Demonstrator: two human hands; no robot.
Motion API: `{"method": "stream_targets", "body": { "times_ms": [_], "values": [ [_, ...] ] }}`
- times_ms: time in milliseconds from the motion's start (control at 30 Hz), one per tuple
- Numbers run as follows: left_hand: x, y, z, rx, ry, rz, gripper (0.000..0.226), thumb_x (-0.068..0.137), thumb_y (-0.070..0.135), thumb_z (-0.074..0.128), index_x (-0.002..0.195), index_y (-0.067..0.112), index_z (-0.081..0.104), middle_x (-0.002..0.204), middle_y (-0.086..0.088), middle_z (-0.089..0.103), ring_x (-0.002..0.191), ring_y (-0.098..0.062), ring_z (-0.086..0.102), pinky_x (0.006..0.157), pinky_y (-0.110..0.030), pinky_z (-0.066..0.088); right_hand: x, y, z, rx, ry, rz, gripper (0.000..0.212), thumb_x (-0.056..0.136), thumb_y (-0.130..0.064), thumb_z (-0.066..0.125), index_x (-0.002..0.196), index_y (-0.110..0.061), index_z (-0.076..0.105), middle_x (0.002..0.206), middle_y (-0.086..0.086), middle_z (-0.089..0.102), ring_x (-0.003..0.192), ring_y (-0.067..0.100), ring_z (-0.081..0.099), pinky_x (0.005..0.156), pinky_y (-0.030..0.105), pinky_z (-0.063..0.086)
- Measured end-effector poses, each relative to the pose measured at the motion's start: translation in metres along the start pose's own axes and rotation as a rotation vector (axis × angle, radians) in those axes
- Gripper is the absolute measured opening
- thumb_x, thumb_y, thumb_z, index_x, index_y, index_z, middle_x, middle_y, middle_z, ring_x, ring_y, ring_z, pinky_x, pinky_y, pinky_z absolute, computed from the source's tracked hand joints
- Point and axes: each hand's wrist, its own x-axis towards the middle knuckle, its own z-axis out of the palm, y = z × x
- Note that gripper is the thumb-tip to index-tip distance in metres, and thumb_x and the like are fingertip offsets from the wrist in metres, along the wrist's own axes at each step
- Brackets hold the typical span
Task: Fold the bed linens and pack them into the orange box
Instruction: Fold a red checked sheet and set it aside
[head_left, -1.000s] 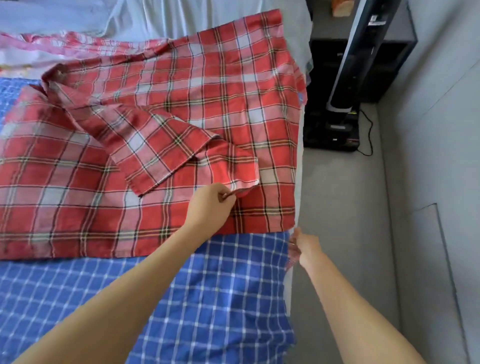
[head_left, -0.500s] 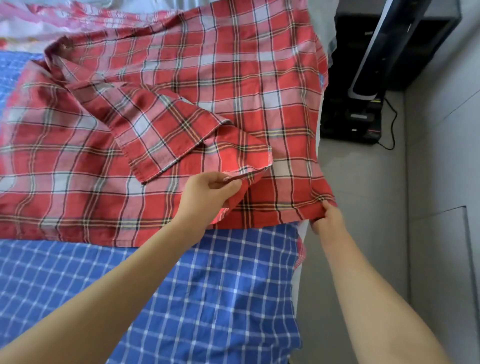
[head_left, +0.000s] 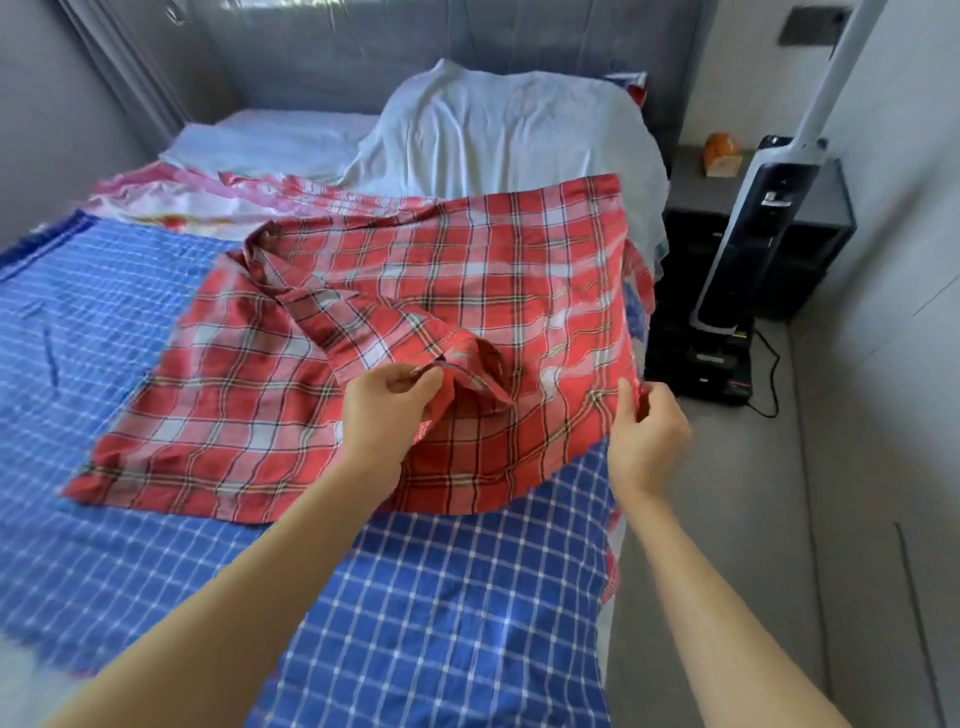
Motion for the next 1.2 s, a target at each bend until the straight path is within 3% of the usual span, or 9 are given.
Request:
{"method": "stream_targets", "body": {
  "times_ms": [100, 233, 367, 467, 600, 700, 833, 1100, 1200],
  "values": [
    [-0.007, 0.030, -0.040, 0.005, 0.085, 0.084, 0.026, 0.067, 0.037, 0.073, 0.078, 0.013, 0.073, 0.075, -0.010, 0.073, 0.079, -0.030, 0.070, 0.081, -0.049, 0.056, -0.019, -0.064, -0.013, 0.088, 0.005, -0.098, 0.029, 0.092, -0.013, 0.060, 0.065, -0.008, 0.049, 0.053, -0.005, 0.040, 0.044, 0.009, 0.032, 0.044, 0.018, 0.029],
    [-0.031, 0.088, -0.110, 0.108, 0.193, 0.262, 0.020, 0.083, 0.018, 0.069, 0.087, -0.001, 0.069, 0.061, 0.006, 0.059, 0.052, -0.002, 0.054, 0.052, -0.006, 0.042, -0.060, -0.166, -0.043, 0.201, -0.025, -0.269, 0.033, 0.090, -0.009, 0.060, 0.065, -0.018, 0.041, 0.051, -0.017, 0.029, 0.042, 0.003, 0.023, 0.042, 0.016, 0.028],
    [-0.071, 0.137, -0.197, 0.156, 0.260, 0.417, 0.012, 0.082, 0.021, 0.069, 0.079, 0.010, 0.071, 0.075, -0.009, 0.070, 0.069, -0.017, 0.059, 0.073, -0.033, 0.053, -0.118, -0.261, -0.083, 0.296, -0.043, -0.264, 0.038, 0.092, -0.016, 0.059, 0.061, -0.022, 0.038, 0.049, -0.014, 0.031, 0.047, 0.013, 0.036, 0.042, 0.018, 0.028],
    [-0.108, 0.164, -0.272, 0.184, 0.266, 0.557, 0.013, 0.082, 0.020, 0.068, 0.080, 0.008, 0.073, 0.072, -0.005, 0.069, 0.071, -0.016, 0.060, 0.072, -0.031, 0.048, -0.168, -0.332, -0.116, 0.343, -0.014, -0.188, 0.042, 0.091, -0.017, 0.060, 0.057, -0.023, 0.037, 0.048, -0.008, 0.034, 0.047, 0.009, 0.037, 0.044, 0.015, 0.027],
    [-0.168, 0.218, -0.358, 0.150, 0.202, 0.757, 0.009, 0.077, 0.022, 0.072, 0.074, 0.013, 0.071, 0.060, 0.011, 0.060, 0.059, -0.008, 0.056, 0.066, -0.025, 0.047, -0.225, -0.426, -0.163, 0.437, -0.004, -0.072, 0.033, 0.090, -0.022, 0.060, 0.061, -0.009, 0.050, 0.054, 0.002, 0.046, 0.052, 0.013, 0.041, 0.051, 0.032, 0.039],
    [-0.205, 0.246, -0.385, 0.124, 0.051, 0.786, 0.009, 0.068, 0.029, 0.075, 0.065, 0.024, 0.068, 0.070, -0.004, 0.070, 0.069, -0.015, 0.064, 0.074, -0.035, 0.054, -0.249, -0.478, -0.188, 0.497, -0.063, -0.042, 0.021, 0.088, -0.021, 0.062, 0.073, -0.006, 0.061, 0.064, 0.012, 0.062, 0.055, 0.026, 0.056, 0.057, 0.033, 0.051],
    [-0.238, 0.225, -0.386, 0.294, -0.077, 0.740, 0.018, 0.072, 0.026, 0.077, 0.077, 0.009, 0.075, 0.077, -0.012, 0.073, 0.070, -0.019, 0.066, 0.073, -0.035, 0.055, -0.275, -0.506, -0.202, 0.613, -0.228, 0.116, 0.017, 0.086, -0.010, 0.063, 0.072, -0.002, 0.060, 0.055, 0.012, 0.063, 0.042, 0.020, 0.057, 0.045, 0.029, 0.050],
    [-0.265, 0.150, -0.368, 0.380, -0.281, 0.595, 0.015, 0.080, 0.012, 0.073, 0.089, 0.000, 0.074, 0.083, -0.018, 0.072, 0.083, -0.030, 0.069, 0.079, -0.042, 0.054, -0.318, -0.463, -0.205, 0.546, -0.491, 0.316, 0.016, 0.085, 0.007, 0.055, 0.072, 0.001, 0.061, 0.055, 0.011, 0.064, 0.046, 0.020, 0.062, 0.053, 0.032, 0.056],
    [-0.277, 0.133, -0.364, 0.428, -0.287, 0.595, 0.017, 0.082, 0.018, 0.071, 0.090, 0.004, 0.074, 0.084, -0.012, 0.073, 0.082, -0.023, 0.067, 0.075, -0.029, 0.051, -0.334, -0.452, -0.206, 0.489, -0.543, 0.315, 0.022, 0.085, 0.009, 0.052, 0.067, 0.001, 0.062, 0.059, 0.017, 0.064, 0.054, 0.029, 0.065, 0.061, 0.040, 0.059]
  ]
}}
